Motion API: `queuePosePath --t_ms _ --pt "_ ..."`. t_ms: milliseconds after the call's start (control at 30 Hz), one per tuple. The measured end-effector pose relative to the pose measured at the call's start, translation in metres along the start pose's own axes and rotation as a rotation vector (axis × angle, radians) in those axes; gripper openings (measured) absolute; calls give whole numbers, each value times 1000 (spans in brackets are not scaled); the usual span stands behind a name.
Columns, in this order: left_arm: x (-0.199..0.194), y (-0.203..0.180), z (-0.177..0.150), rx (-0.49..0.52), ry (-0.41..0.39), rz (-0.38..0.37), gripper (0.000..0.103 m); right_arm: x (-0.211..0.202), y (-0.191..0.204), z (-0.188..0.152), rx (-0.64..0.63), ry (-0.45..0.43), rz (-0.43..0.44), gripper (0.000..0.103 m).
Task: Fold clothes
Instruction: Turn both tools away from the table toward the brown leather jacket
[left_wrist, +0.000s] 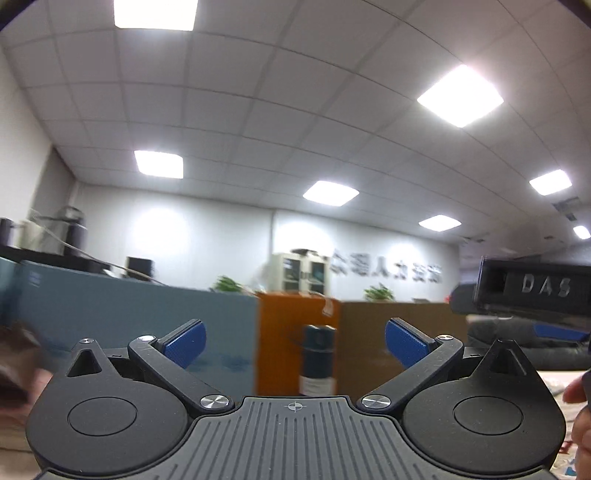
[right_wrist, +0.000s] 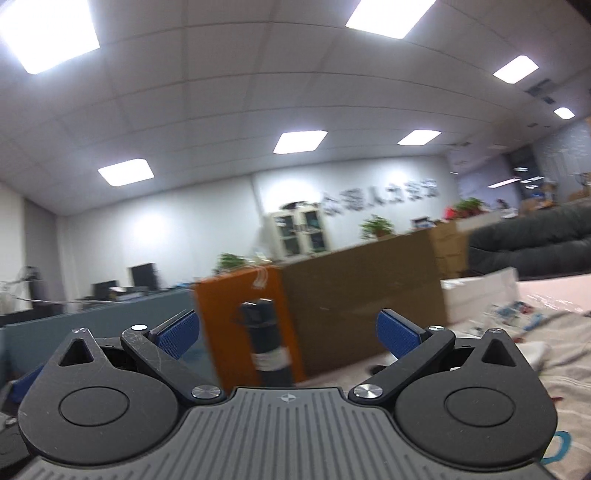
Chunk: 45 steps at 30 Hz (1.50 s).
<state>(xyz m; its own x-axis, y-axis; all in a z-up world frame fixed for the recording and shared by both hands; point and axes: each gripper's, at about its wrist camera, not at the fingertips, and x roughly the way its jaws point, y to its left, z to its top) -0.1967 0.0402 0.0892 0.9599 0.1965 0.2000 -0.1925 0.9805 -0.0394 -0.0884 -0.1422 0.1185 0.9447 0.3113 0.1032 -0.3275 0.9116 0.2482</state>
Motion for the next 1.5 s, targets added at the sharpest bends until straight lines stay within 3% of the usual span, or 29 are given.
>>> queuePosePath --t_ms 333,500,600,700,800,900,1000,1133,1267,1500 --pt "-59 110 55 -34 -11 261 103 -56 131 31 -140 -37 423 103" --pt "-90 149 97 50 -55 298 103 -75 166 59 -187 -48 563 103" --pt "-102 164 125 171 -100 365 103 -61 168 72 -180 -43 597 103" --pt "-110 178 155 226 -129 442 103 -48 174 79 -212 -46 599 103" --pt "-109 185 176 198 -104 445 103 -34 173 75 -226 -24 603 103" --pt "-103 174 174 258 -109 420 103 -16 159 68 -172 37 588 103" --pt "-79 161 168 285 -83 324 103 -1 135 67 -202 75 472 103" --pt "-32 129 152 325 -60 131 103 13 76 85 -220 133 228 103" --pt "21 81 128 346 -66 -98 103 4 9 111 -331 137 -142 103" --pt "102 -16 66 356 -82 -474 103 -51 -102 133 -576 189 -811 103"
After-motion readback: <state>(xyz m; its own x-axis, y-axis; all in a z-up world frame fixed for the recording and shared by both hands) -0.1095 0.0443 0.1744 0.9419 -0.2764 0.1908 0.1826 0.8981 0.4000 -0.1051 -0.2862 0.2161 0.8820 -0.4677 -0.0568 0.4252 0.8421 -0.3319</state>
